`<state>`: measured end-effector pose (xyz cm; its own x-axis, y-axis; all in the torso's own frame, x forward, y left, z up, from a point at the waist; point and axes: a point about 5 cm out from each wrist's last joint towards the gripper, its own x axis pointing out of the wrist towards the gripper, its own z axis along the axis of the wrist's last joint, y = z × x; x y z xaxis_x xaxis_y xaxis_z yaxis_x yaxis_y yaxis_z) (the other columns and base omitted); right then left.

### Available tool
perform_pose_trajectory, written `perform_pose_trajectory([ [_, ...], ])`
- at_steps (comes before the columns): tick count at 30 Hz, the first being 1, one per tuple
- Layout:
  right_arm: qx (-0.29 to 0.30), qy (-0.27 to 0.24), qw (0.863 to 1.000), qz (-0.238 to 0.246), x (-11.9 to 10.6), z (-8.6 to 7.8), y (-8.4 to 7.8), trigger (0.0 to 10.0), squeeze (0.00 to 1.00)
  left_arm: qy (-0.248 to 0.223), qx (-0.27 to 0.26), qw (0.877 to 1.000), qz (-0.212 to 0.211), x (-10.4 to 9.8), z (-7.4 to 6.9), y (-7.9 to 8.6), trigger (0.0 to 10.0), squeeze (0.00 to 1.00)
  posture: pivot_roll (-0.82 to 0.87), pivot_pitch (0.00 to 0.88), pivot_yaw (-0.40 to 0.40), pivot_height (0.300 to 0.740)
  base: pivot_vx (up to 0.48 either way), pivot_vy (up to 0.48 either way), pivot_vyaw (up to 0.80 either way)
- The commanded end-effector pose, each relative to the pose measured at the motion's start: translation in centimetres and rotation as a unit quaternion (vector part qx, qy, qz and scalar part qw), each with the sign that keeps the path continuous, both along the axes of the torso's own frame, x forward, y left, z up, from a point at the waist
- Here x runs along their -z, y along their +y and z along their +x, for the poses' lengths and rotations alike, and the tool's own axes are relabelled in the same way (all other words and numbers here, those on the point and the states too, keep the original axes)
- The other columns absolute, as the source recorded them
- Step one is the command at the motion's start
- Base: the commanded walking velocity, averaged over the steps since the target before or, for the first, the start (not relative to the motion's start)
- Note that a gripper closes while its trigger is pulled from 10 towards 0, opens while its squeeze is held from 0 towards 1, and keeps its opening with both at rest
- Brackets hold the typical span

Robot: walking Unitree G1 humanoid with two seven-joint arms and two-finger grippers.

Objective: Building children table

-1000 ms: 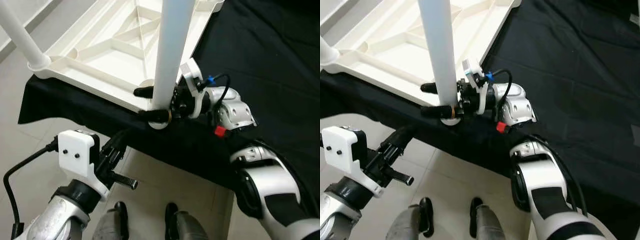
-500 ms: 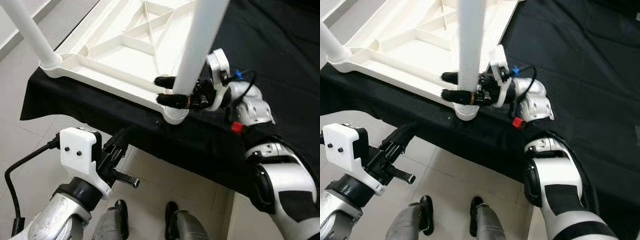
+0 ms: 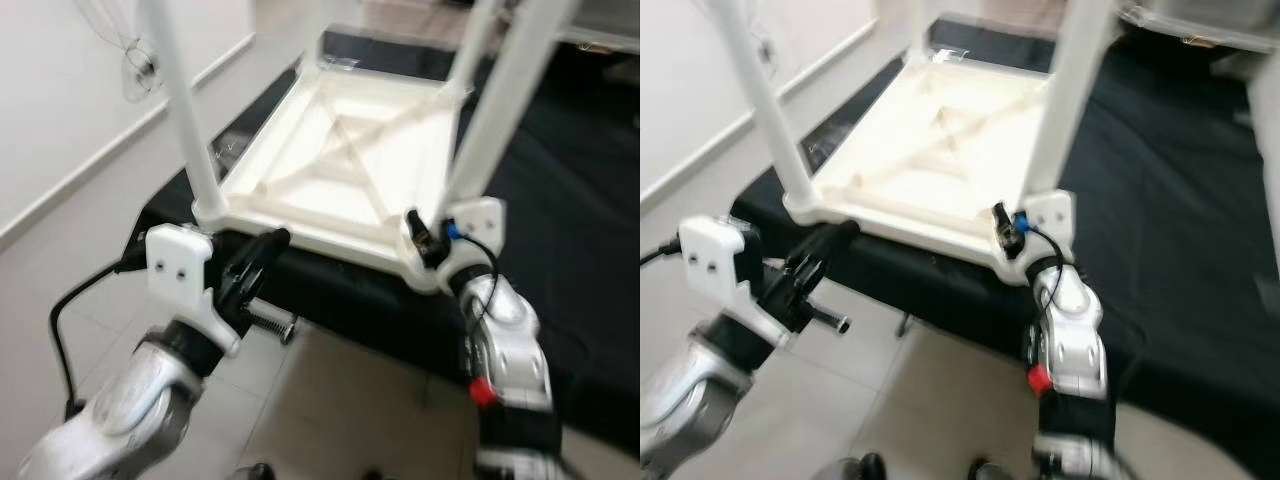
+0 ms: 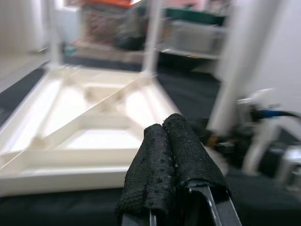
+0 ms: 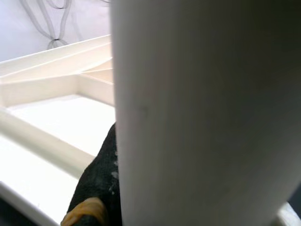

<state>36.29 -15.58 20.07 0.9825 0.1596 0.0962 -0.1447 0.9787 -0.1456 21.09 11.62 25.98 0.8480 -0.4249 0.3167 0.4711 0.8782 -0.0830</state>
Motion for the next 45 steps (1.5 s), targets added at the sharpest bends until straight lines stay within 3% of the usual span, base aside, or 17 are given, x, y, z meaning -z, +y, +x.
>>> perform_pose_trajectory([
  [1, 0.015, 0.011, 1.0, -0.002, 0.5, 0.8, 1.2, 0.0, 0.0, 0.001, -0.01, 1.0, 0.003, 0.3, 0.1, 0.3, 10.0, 0.0, 0.06, 0.093, -0.038, 0.74, 0.0, 0.0, 0.0],
  [3, 0.003, 0.009, 1.0, 0.014, 0.1, 1.1, 2.7, 0.0, 0.0, 0.001, -0.014, 1.0, 0.004, 0.3, 0.0, 0.5, 10.0, 0.0, 0.06, 0.102, -0.039, 0.74, 0.0, 0.0, 0.0],
  [4, -0.001, 0.018, 1.0, 0.025, 0.0, 0.7, 4.2, 6.4, 0.0, 0.003, -0.016, 1.0, 0.009, 0.4, -0.1, 0.6, 10.0, 0.0, 0.07, 0.107, -0.037, 0.74, 0.0, 0.0, 0.0],
  [5, -0.001, 0.018, 1.0, 0.025, 0.0, 0.7, 4.2, 6.4, 0.0, 0.003, -0.016, 1.0, 0.009, 0.4, -0.1, 0.6, 10.0, 0.0, 0.07, 0.107, -0.037, 0.74, 0.0, 0.0, 0.0],
  [6, -0.005, 0.028, 0.999, 0.029, 0.0, 0.1, 5.2, 10.0, 0.0, 0.006, -0.016, 1.0, 0.011, 0.5, -0.3, 0.6, 10.0, 0.0, 0.07, 0.115, -0.033, 0.74, 0.0, 0.0, 0.0],
  [8, -0.027, 0.035, 0.998, 0.042, -0.1, -0.8, 6.0, 10.0, 0.0, 0.015, -0.015, 1.0, 0.016, 0.8, -0.6, 0.7, 10.0, 0.0, 0.07, 0.138, -0.03, 0.74, 0.0, 0.0, 0.0],
  [9, -0.06, 0.035, 0.996, 0.048, -0.3, -1.1, 6.4, 10.0, 1.0, 0.019, -0.013, 1.0, 0.015, 0.9, -0.8, 0.7, 10.0, 0.0, 0.07, 0.154, -0.025, 0.74, 0.0, 0.0, 0.0],
  [17, -0.199, -0.024, 0.978, 0.05, -2.4, -0.6, 4.7, 10.0, 1.0, 0.028, 0.004, 1.0, 0.012, 1.1, -1.2, 0.3, 10.0, 0.0, 0.08, 0.225, -0.023, 0.74, 0.0, 0.0, 0.0],
  [21, -0.284, -0.05, 0.958, -0.01, -4.4, 0.6, 2.1, 10.0, 1.0, 0.04, 0.003, 0.999, 0.012, 1.3, -1.9, 0.4, 10.0, 0.0, 0.11, 0.274, -0.03, 0.74, 0.0, 0.0, 0.0],
  [22, -0.336, -0.034, 0.941, -0.017, -5.2, 0.8, 1.3, 10.0, 0.82, 0.047, -0.001, 0.999, 0.012, 1.4, -2.4, 0.4, 10.0, 0.0, 0.12, 0.292, -0.033, 0.74, 0.0, 0.0, 0.0],
  [23, -0.336, -0.034, 0.941, -0.017, -5.2, 0.8, 1.3, 10.0, 0.82, 0.047, -0.001, 0.999, 0.012, 1.4, -2.4, 0.4, 10.0, 0.0, 0.12, 0.292, -0.033, 0.74, 0.0, 0.0, 0.0],
  [24, -0.359, -0.022, 0.933, -0.019, -5.5, 1.0, 1.2, 10.0, 0.0, 0.048, -0.003, 0.999, 0.012, 1.4, -2.6, 0.4, 10.0, 0.0, 0.13, 0.307, -0.039, 0.74, 0.0, 0.0, 0.0],
  [28, -0.381, -0.011, 0.924, -0.024, -6.0, 1.4, 1.1, 10.0, 0.0, 0.05, -0.006, 0.999, 0.011, 1.3, -3.0, 0.4, 10.0, 0.0, 0.14, 0.317, -0.045, 0.74, 0.0, 0.0, 0.0],
  [31, -0.48, 0.018, 0.877, -0.018, -6.0, 1.3, 1.8, 10.0, 0.0, 0.056, -0.01, 0.998, 0.011, 1.3, -3.9, 0.2, 10.0, 0.0, 0.17, 0.337, -0.051, 0.74, 0.0, 0.0, 0.0],
  [33, -0.48, 0.018, 0.877, -0.018, -6.0, 1.3, 1.8, 10.0, 0.0, 0.056, -0.01, 0.998, 0.011, 1.3, -3.9, 0.2, 10.0, 0.0, 0.17, 0.337, -0.051, 0.74, 0.0, 0.0, 0.0],
  [35, -0.525, 0.021, 0.85, -0.016, -5.9, 1.3, 2.5, 10.0, 0.0, 0.061, -0.011, 0.998, 0.016, 1.4, -4.2, 0.1, 10.0, 0.0, 0.19, 0.358, -0.052, 0.74, 0.0, 0.0, 0.0],
  [45, -0.565, 0.03, 0.825, -0.003, -5.3, 1.4, 2.1, 10.0, 0.0, 0.069, -0.009, 0.997, 0.028, 1.7, -4.4, 0.1, 10.0, 0.0, 0.22, 0.382, -0.043, 0.74, 0.0, 0.0, 0.0],
])
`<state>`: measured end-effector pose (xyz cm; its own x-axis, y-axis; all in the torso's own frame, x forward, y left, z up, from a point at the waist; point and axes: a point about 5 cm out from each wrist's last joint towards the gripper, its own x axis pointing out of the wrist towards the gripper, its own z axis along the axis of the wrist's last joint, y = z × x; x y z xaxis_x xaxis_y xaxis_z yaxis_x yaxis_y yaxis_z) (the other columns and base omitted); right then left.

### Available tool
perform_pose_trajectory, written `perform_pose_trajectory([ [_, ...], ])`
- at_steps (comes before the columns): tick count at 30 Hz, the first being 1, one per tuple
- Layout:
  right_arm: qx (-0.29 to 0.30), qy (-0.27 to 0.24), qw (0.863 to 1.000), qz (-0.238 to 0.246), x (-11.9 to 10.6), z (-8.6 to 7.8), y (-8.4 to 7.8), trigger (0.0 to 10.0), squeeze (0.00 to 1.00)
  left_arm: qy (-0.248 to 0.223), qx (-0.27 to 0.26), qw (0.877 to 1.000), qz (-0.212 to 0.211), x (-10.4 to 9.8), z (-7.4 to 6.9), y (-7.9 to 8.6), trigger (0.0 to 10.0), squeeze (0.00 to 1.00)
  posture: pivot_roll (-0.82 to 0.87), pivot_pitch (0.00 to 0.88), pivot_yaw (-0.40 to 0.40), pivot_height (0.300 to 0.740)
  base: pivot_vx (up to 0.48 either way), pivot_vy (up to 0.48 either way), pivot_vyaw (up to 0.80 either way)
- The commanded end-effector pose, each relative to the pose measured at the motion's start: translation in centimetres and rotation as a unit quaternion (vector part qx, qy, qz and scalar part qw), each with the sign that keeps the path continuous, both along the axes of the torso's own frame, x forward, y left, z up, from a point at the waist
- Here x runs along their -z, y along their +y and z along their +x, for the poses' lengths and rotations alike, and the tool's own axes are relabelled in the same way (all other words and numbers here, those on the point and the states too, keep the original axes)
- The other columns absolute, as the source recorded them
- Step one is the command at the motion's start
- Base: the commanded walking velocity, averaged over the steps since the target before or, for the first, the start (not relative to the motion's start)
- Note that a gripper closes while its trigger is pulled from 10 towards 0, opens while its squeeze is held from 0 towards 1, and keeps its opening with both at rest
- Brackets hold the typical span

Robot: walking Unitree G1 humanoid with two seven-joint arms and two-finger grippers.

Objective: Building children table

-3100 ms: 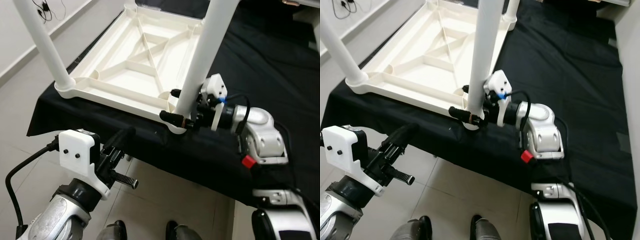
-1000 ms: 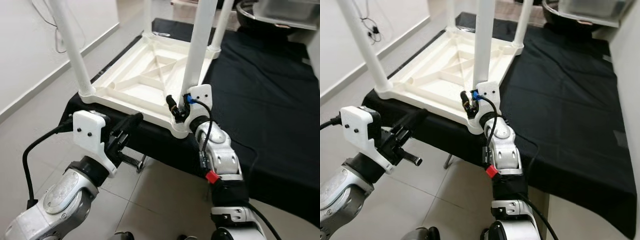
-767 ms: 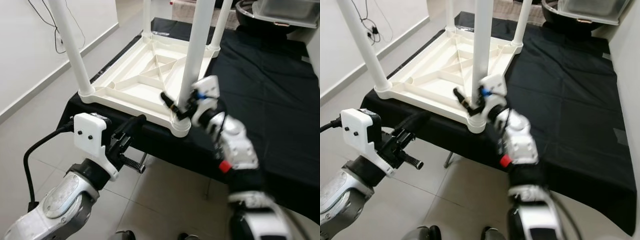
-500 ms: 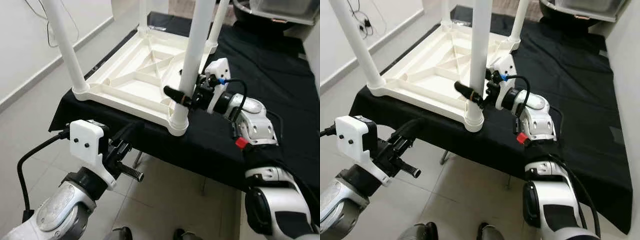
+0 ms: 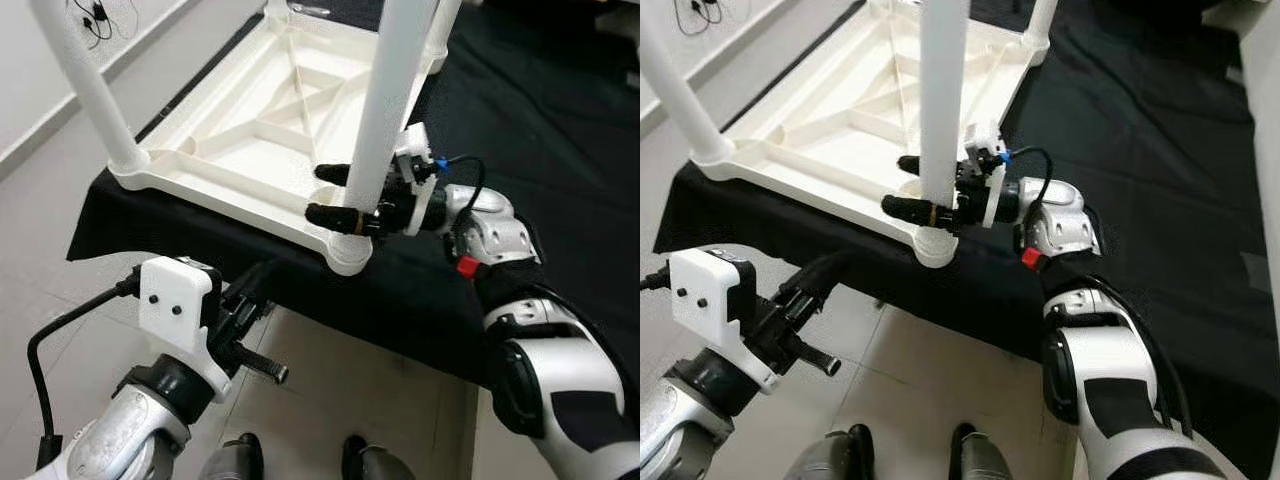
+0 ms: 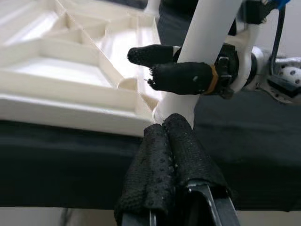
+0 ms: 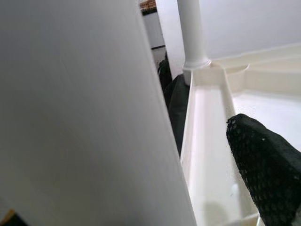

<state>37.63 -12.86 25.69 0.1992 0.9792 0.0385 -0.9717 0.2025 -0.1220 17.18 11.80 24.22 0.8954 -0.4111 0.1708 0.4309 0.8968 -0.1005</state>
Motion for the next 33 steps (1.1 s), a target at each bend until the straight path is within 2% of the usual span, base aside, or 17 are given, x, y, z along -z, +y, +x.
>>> perform_pose_trajectory([
  [1, 0.008, 0.008, 1.0, 0.007, 0.3, 0.1, -1.0, 9.3, 0.0, -0.001, 0.006, 1.0, 0.002, -0.1, -0.5, 0.0, 10.0, 0.0, 0.22, 0.383, -0.04, 0.74, 0.0, 0.0, 0.0],
  [2, 0.008, 0.008, 1.0, 0.007, 0.3, 0.1, -1.0, 9.3, 0.0, -0.001, 0.006, 1.0, 0.002, -0.1, -0.5, 0.0, 10.0, 0.0, 0.22, 0.383, -0.04, 0.74, 0.0, 0.0, 0.0],
  [3, 0.002, 0.016, 1.0, 0.011, 0.3, 0.0, -1.6, 0.0, 0.0, 0.001, 0.006, 1.0, 0.003, -0.1, -0.4, 0.0, 10.0, 0.0, 0.22, 0.383, -0.038, 0.74, 0.0, 0.0, 0.0],
  [13, 0.025, 0.034, 0.998, 0.039, 1.3, -0.3, -4.3, 0.0, 0.0, 0.0, 0.011, 1.0, 0.007, -0.4, -0.2, -0.2, 10.0, 0.0, 0.19, 0.363, -0.03, 0.74, 0.0, 0.0, 0.0],
  [16, 0.087, 0.039, 0.993, 0.065, 2.3, -0.3, -5.2, 0.0, 0.0, -0.003, 0.01, 1.0, 0.009, -0.5, -0.2, -0.2, 10.0, 0.0, 0.17, 0.345, -0.044, 0.74, 0.0, 0.0, 0.0],
  [17, 0.162, 0.057, 0.982, 0.075, 3.9, -0.6, -5.1, 0.0, 0.0, -0.004, 0.009, 1.0, 0.009, -0.5, -0.2, -0.2, 10.0, 0.0, 0.16, 0.335, -0.056, 0.74, 0.0, 0.0, 0.0],
  [18, 0.162, 0.057, 0.982, 0.075, 3.9, -0.6, -5.1, 0.0, 0.0, -0.004, 0.009, 1.0, 0.009, -0.5, -0.2, -0.2, 10.0, 0.0, 0.16, 0.335, -0.056, 0.74, 0.0, 0.0, 0.0],
  [19, 0.216, 0.07, 0.971, 0.08, 5.0, -1.0, -5.0, 0.0, 0.0, -0.005, 0.008, 1.0, 0.01, -0.4, -0.2, -0.1, 10.0, 0.0, 0.15, 0.329, -0.063, 0.74, 0.0, 0.0, 0.0],
  [21, 0.216, 0.07, 0.971, 0.08, 5.0, -1.0, -5.0, 0.0, 0.0, -0.005, 0.008, 1.0, 0.01, -0.4, -0.2, -0.1, 10.0, 0.0, 0.15, 0.329, -0.063, 0.74, 0.0, 0.0, 0.0],
  [22, 0.48, 0.102, 0.87, 0.037, 7.4, -1.2, -5.9, 0.0, 0.0, -0.005, 0.009, 1.0, 0.012, -0.3, -0.2, -0.1, 10.0, 0.0, 0.14, 0.307, -0.074, 0.74, 0.0, 0.0, 0.0],
  [23, 0.48, 0.102, 0.87, 0.037, 7.4, -1.2, -5.9, 0.0, 0.0, -0.005, 0.009, 1.0, 0.012, -0.3, -0.2, -0.1, 10.0, 0.0, 0.14, 0.307, -0.074, 0.74, 0.0, 0.0, 0.0],
  [24, 0.55, 0.138, 0.824, -0.004, 10.8, -4.8, -3.1, 0.0, 0.0, -0.014, 0.012, 1.0, 0.019, -0.5, 0.2, -0.3, 10.0, 0.0, 0.17, 0.283, -0.082, 0.74, 0.0, 0.0, 0.0],
  [25, 0.588, 0.165, 0.792, -0.018, 12.1, -7.6, -1.5, 0.0, 0.0, -0.021, 0.014, 0.999, 0.023, -0.7, 0.5, -0.3, 10.0, 0.0, 0.16, 0.283, -0.08, 0.74, 0.0, 0.0, 0.0],
  [26, 0.592, 0.165, 0.788, -0.022, 12.5, -8.7, -0.4, 0.0, 0.0, -0.022, 0.012, 1.0, 0.015, -0.7, 0.6, -0.2, 10.0, 0.0, 0.15, 0.247, -0.073, 0.74, 0.0, 0.0, 0.0],
  [28, 0.592, 0.165, 0.788, -0.022, 12.5, -8.7, -0.4, 0.0, 0.0, -0.022, 0.012, 1.0, 0.015, -0.7, 0.6, -0.2, 10.0, 0.0, 0.15, 0.247, -0.073, 0.74, 0.0, 0.0, 0.0],
  [29, 0.543, 0.152, 0.825, -0.012, 12.1, -8.2, 1.5, 0.0, 0.0, -0.023, 0.01, 0.999, 0.032, -0.6, 0.7, 0.1, 10.0, 0.0, 0.17, 0.237, -0.078, 0.74, 0.0, 0.0, 0.0],
  [33, 0.495, 0.126, 0.859, 0.019, 10.0, -5.4, 4.9, 0.0, 0.0, -0.043, -0.004, 0.998, 0.036, -1.0, 1.6, 0.8, 10.0, 0.0, 0.16, 0.189, -0.083, 0.74, 0.0, 0.0, 0.0],
])
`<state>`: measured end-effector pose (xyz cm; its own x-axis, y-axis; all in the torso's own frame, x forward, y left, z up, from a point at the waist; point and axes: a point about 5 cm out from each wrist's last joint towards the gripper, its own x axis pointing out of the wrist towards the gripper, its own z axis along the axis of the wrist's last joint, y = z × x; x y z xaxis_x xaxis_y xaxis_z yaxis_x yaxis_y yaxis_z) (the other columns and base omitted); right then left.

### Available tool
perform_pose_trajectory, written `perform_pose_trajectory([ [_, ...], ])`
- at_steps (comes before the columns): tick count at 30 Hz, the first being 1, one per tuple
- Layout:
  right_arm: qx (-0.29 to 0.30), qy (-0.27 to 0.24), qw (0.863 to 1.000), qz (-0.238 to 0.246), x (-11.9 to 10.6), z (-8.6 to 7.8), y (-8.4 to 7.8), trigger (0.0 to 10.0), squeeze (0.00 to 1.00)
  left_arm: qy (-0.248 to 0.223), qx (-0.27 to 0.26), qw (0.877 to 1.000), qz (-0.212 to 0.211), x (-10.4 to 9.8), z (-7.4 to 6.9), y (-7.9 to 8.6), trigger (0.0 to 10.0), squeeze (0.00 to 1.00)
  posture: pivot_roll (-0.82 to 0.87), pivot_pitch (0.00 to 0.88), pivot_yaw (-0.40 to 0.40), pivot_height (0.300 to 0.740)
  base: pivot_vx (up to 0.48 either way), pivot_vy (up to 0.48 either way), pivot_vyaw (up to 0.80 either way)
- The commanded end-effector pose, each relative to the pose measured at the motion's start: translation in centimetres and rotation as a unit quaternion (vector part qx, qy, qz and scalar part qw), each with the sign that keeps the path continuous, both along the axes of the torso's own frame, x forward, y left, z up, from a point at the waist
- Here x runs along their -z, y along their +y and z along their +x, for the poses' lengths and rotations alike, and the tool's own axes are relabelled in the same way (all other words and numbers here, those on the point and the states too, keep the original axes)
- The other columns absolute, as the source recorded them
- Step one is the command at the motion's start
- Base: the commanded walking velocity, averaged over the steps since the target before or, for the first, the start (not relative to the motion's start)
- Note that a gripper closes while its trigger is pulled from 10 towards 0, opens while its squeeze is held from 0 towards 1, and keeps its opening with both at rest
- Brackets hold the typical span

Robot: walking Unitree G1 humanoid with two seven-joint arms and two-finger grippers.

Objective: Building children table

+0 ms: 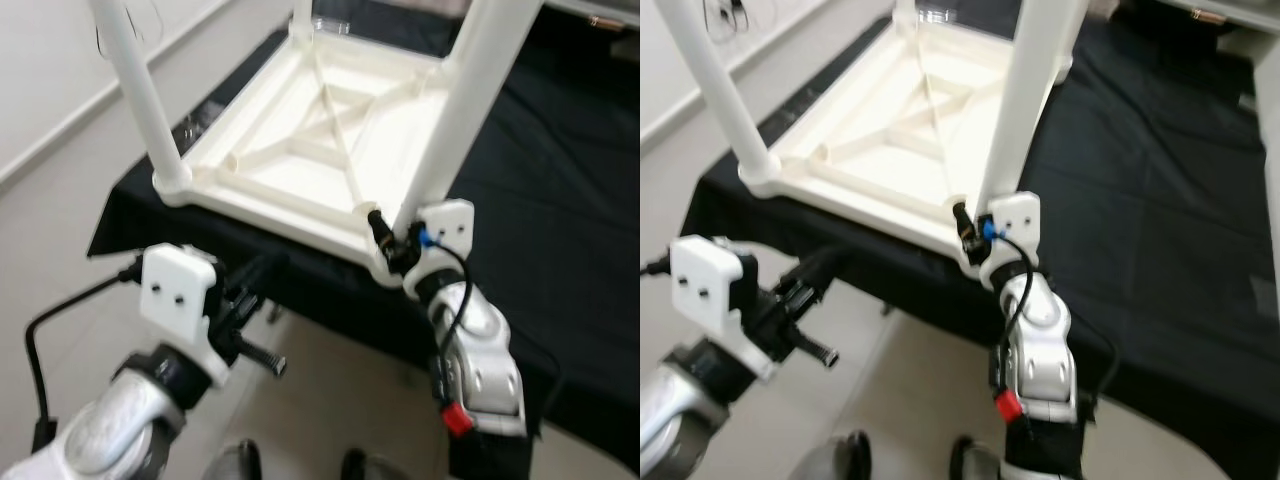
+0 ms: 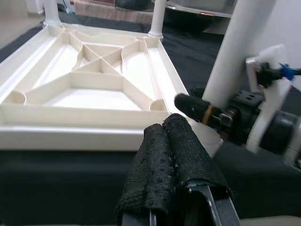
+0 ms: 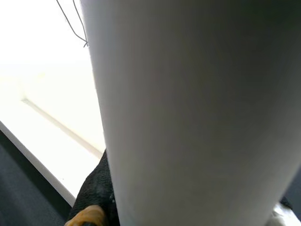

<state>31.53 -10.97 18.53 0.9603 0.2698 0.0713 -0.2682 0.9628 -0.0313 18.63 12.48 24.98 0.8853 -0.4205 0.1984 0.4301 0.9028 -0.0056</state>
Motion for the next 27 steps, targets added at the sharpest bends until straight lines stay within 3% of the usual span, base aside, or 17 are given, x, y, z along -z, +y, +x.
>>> perform_pose_trajectory([
  [1, -0.028, 0.1, 0.994, 0.033, 2.9, 0.7, 3.0, 0.0, 0.0, -0.01, -0.001, 1.0, -0.001, -0.2, 0.1, 0.1, 10.0, 0.0, 0.16, 0.189, -0.083, 0.74, 0.0, 0.0, 0.0],
  [3, -0.046, 0.089, 0.994, 0.036, 2.2, 1.3, 3.9, 0.0, 0.0, -0.016, -0.002, 1.0, -0.001, -0.3, 0.3, 0.0, 10.0, 0.0, 0.16, 0.165, -0.073, 0.74, 0.0, 0.0, 0.0],
  [4, -0.059, 0.089, 0.993, 0.048, 1.6, 1.8, 4.6, 10.0, 0.0, -0.018, 0.0, 1.0, 0.0, -0.3, 0.5, 0.0, 10.0, 0.0, 0.16, 0.166, -0.065, 0.74, 0.0, 0.0, 0.0],
  [8, -0.103, 0.085, 0.991, 0.029, 0.5, 2.6, 5.3, 10.0, 0.0, -0.019, 0.005, 1.0, 0.005, -0.3, 0.6, -0.1, 10.0, 0.0, 0.16, 0.159, -0.059, 0.74, 0.0, 0.0, 0.0],
  [9, -0.12, 0.104, 0.986, 0.052, 0.3, 2.2, 5.7, 10.0, 0.34, -0.019, 0.006, 1.0, 0.006, -0.3, 0.6, -0.1, 10.0, 0.0, 0.15, 0.168, -0.05, 0.74, 0.0, 0.0, 0.0],
  [10, -0.12, 0.104, 0.986, 0.052, 0.3, 2.2, 5.7, 10.0, 0.34, -0.019, 0.006, 1.0, 0.006, -0.3, 0.6, -0.1, 10.0, 0.0, 0.15, 0.168, -0.05, 0.74, 0.0, 0.0, 0.0],
  [11, -0.141, 0.1, 0.982, 0.077, -0.2, 2.3, 5.3, 10.0, 1.0, -0.017, 0.007, 1.0, 0.006, -0.3, 0.6, -0.1, 10.0, 0.0, 0.16, 0.185, -0.05, 0.74, 0.0, 0.0, 0.0],
  [14, -0.176, 0.087, 0.976, 0.091, -0.9, 2.6, 4.7, 10.0, 1.0, -0.015, 0.008, 1.0, 0.005, -0.2, 0.5, -0.2, 10.0, 0.0, 0.16, 0.197, -0.049, 0.74, 0.0, 0.0, 0.0],
  [15, -0.242, 0.053, 0.965, 0.088, -2.2, 3.2, 3.6, 10.0, 1.0, -0.008, 0.009, 1.0, 0.002, -0.1, 0.3, -0.3, 10.0, 0.0, 0.16, 0.224, -0.05, 0.74, 0.0, 0.0, 0.0],
  [16, -0.242, 0.053, 0.965, 0.088, -2.2, 3.2, 3.6, 10.0, 1.0, -0.008, 0.009, 1.0, 0.002, -0.1, 0.3, -0.3, 10.0, 0.0, 0.16, 0.224, -0.05, 0.74, 0.0, 0.0, 0.0],
  [18, -0.33, 0.001, 0.942, 0.062, -4.6, 4.5, 1.2, 10.0, 1.0, 0.003, 0.01, 1.0, -0.002, 0.3, -0.4, -0.5, 10.0, 0.0, 0.17, 0.257, -0.057, 0.74, 0.0, 0.0, 0.0],
  [19, -0.345, -0.017, 0.937, 0.043, -5.3, 4.8, 0.5, 10.0, 1.0, 0.007, 0.01, 1.0, -0.005, 0.4, -0.7, -0.6, 10.0, 0.0, 0.17, 0.265, -0.059, 0.74, 0.0, 0.0, 0.0],
  [25, -0.348, -0.034, 0.937, 0.015, -6.8, 6.5, -0.3, 10.0, 1.0, 0.016, 0.008, 1.0, -0.01, 0.7, -1.2, -0.7, 10.0, 0.0, 0.18, 0.309, -0.064, 0.74, 0.0, 0.0, 0.0],
  [26, -0.37, -0.029, 0.928, 0.023, -7.3, 6.8, 0.0, 10.0, 0.74, 0.021, 0.008, 1.0, -0.01, 0.8, -1.5, -0.8, 10.0, 0.0, 0.19, 0.331, -0.062, 0.74, 0.0, 0.0, 0.0],
  [27, -0.417, -0.025, 0.908, 0.021, -7.6, 6.8, 0.6, 10.0, 0.0, 0.025, 0.009, 1.0, -0.01, 0.9, -1.6, -0.8, 10.0, 0.0, 0.2, 0.343, -0.06, 0.74, 0.0, 0.0, 0.0],
])
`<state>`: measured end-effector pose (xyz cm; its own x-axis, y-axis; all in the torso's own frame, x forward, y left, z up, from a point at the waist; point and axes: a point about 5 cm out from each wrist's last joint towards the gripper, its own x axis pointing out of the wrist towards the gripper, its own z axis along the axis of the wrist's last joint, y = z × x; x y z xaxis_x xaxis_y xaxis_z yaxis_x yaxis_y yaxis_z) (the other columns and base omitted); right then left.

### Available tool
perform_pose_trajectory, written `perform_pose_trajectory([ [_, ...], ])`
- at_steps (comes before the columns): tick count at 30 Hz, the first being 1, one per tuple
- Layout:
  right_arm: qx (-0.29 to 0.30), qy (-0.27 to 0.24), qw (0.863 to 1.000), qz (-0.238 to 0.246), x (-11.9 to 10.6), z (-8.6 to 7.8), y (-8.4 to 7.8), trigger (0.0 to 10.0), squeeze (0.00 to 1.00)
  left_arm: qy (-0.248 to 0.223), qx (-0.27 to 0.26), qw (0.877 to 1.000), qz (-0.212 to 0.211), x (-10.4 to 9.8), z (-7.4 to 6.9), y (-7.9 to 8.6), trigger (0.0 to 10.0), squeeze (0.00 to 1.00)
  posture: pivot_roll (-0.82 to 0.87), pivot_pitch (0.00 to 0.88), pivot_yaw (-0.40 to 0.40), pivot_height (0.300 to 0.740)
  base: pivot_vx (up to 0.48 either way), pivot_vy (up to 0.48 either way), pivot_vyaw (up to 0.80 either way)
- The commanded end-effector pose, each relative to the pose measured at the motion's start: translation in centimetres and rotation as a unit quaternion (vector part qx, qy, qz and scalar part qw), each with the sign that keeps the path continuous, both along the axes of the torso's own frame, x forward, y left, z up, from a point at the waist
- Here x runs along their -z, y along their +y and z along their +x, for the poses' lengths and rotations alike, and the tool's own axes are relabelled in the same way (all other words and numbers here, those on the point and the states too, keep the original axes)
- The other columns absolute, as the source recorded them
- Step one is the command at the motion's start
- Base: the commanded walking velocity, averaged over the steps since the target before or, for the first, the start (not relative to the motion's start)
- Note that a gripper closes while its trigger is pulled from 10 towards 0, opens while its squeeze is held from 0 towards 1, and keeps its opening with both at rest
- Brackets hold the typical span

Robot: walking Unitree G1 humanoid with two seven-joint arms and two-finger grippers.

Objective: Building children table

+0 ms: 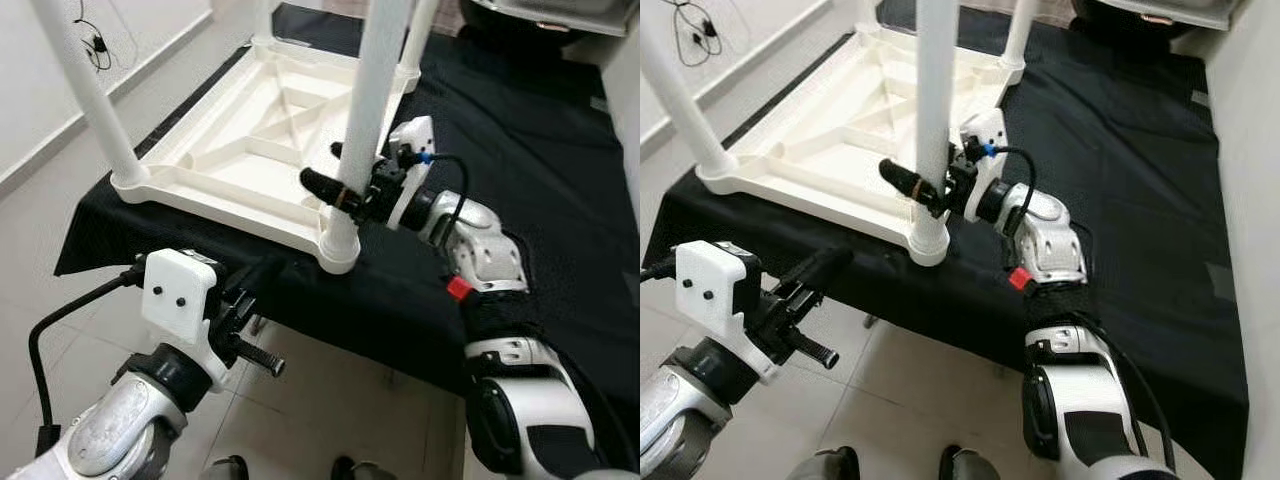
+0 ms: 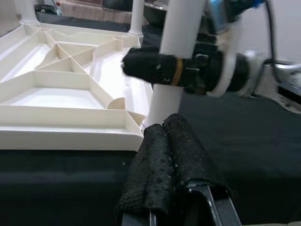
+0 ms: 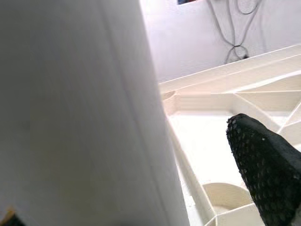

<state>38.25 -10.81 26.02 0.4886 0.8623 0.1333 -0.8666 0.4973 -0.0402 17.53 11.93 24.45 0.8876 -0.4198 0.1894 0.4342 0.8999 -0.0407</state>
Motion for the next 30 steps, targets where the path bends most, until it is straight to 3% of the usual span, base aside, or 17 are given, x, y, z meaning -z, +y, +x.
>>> perform_pose_trajectory([
  [1, -0.04, 0.003, 0.999, 0.003, -0.1, 0.0, 0.4, 10.0, 0.0, 0.013, 0.007, 1.0, 0.004, 0.4, -0.5, -0.3, 10.0, 0.0, 0.2, 0.343, -0.06, 0.74, 0.0, 0.0, 0.0],
  [2, -0.08, 0.004, 0.997, 0.002, -0.3, -0.2, 0.9, 10.0, 0.0, 0.014, 0.008, 1.0, 0.002, 0.4, -0.6, -0.3, 10.0, 0.0, 0.22, 0.356, -0.058, 0.74, 0.0, 0.0, 0.0],
  [4, -0.08, 0.004, 0.997, 0.002, -0.3, -0.2, 0.9, 10.0, 0.0, 0.014, 0.008, 1.0, 0.002, 0.4, -0.6, -0.3, 10.0, 0.0, 0.22, 0.356, -0.058, 0.74, 0.0, 0.0, 0.0],
  [5, -0.141, 0.005, 0.99, 0.011, -0.7, -0.7, 1.3, 10.0, 0.0, 0.018, 0.005, 1.0, 0.002, 0.4, -0.7, -0.1, 10.0, 0.0, 0.24, 0.374, -0.052, 0.74, 0.0, 0.0, 0.0],
  [9, -0.19, -0.011, 0.981, 0.036, -2.0, -0.6, 1.9, 10.0, 0.0, 0.025, 0.001, 1.0, 0.002, 0.5, -0.9, 0.3, 10.0, 0.0, 0.27, 0.398, -0.043, 0.74, 0.0, 0.0, 0.0],
  [10, -0.199, -0.014, 0.979, 0.047, -2.4, -0.5, 2.1, 3.1, 0.0, 0.028, 0.0, 1.0, 0.004, 0.6, -0.9, 0.4, 10.0, 0.0, 0.28, 0.404, -0.04, 0.74, 0.0, 0.0, 0.0],
  [13, -0.203, -0.018, 0.978, 0.052, -2.7, -0.4, 2.1, 3.1, 0.0, 0.029, 0.0, 1.0, 0.006, 0.7, -1.0, 0.4, 10.0, 0.0, 0.28, 0.404, -0.04, 0.74, 0.0, 0.0, 0.0],
  [14, -0.216, -0.018, 0.975, 0.054, -2.7, -0.4, 2.0, 0.0, 0.0, 0.03, 0.0, 1.0, 0.006, 0.7, -1.0, 0.5, 10.0, 0.0, 0.28, 0.414, -0.032, 0.74, 0.0, 0.0, 0.0],
  [23, -0.24, -0.019, 0.969, 0.06, -2.3, -0.6, 0.1, 0.0, 0.0, 0.03, 0.01, 0.999, 0.01, 0.4, -0.9, 0.3, 10.0, 0.0, 0.25, 0.404, -0.014, 0.74, 0.0, 0.0, 0.0],
  [25, -0.217, -0.026, 0.974, 0.054, -2.0, -0.5, -0.4, 0.0, 0.0, 0.028, 0.01, 0.999, 0.012, 0.3, -0.8, 0.3, 10.0, 0.0, 0.24, 0.386, -0.015, 0.74, 0.0, 0.0, 0.0],
  [26, -0.16, -0.036, 0.986, 0.037, -1.4, -0.1, -0.9, 0.0, 0.0, 0.025, 0.01, 1.0, 0.013, 0.2, -0.8, 0.3, 10.0, 0.0, 0.22, 0.366, -0.03, 0.74, 0.0, 0.0, 0.0],
  [27, -0.16, -0.036, 0.986, 0.037, -1.4, -0.1, -0.9, 0.0, 0.0, 0.025, 0.01, 1.0, 0.013, 0.2, -0.8, 0.3, 10.0, 0.0, 0.22, 0.366, -0.03, 0.74, 0.0, 0.0, 0.0],
  [28, -0.1, -0.045, 0.994, 0.016, -0.4, 0.0, -1.4, 0.0, 0.0, 0.021, 0.009, 1.0, 0.015, 0.1, -0.7, 0.3, 10.0, 0.0, 0.2, 0.348, -0.043, 0.74, 0.0, 0.0, 0.0],
  [29, -0.084, -0.029, 0.996, -0.025, 2.1, -1.6, -2.1, 0.0, 0.0, 0.017, 0.008, 1.0, 0.016, 0.1, -0.7, 0.3, 10.0, 0.0, 0.19, 0.329, -0.051, 0.74, 0.0, 0.0, 0.0],
  [30, -0.084, -0.029, 0.996, -0.025, 2.1, -1.6, -2.1, 0.0, 0.0, 0.017, 0.008, 1.0, 0.016, 0.1, -0.7, 0.3, 10.0, 0.0, 0.19, 0.329, -0.051, 0.74, 0.0, 0.0, 0.0],
])
